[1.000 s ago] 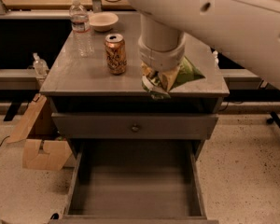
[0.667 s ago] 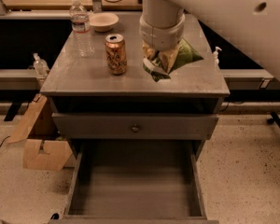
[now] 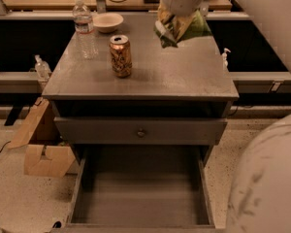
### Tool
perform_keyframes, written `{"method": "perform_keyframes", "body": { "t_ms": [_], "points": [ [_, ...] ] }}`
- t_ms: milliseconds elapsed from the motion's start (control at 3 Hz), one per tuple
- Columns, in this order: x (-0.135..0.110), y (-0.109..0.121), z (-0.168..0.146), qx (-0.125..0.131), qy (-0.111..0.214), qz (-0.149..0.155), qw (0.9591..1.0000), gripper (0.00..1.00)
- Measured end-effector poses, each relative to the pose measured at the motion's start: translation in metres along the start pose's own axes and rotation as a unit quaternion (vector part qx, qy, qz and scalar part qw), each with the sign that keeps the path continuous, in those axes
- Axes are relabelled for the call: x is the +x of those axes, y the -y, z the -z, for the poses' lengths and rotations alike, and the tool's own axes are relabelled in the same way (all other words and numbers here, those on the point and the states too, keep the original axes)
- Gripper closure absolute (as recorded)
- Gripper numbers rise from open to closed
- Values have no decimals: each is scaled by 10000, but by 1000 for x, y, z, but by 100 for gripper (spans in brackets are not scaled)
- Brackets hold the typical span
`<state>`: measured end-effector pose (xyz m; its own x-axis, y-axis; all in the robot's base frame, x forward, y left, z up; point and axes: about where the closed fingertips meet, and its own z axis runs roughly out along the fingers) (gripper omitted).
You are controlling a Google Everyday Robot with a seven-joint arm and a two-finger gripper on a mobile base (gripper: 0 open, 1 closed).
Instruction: Pick green jalapeno chip bag from middle drawer and place on counter
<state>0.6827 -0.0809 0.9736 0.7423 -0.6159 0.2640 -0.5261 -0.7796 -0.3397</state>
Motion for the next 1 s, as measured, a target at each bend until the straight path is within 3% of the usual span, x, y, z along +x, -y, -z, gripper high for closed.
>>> {"method": "perform_keyframes", "body": {
  "t_ms": [333, 667, 1000],
  "points": [
    [37, 27, 9, 721, -16, -343, 9968, 100],
    [69, 42, -5, 1500, 201, -732, 9858, 100],
    [84, 42, -28, 1793, 403, -951, 9783, 100]
  ]
}}
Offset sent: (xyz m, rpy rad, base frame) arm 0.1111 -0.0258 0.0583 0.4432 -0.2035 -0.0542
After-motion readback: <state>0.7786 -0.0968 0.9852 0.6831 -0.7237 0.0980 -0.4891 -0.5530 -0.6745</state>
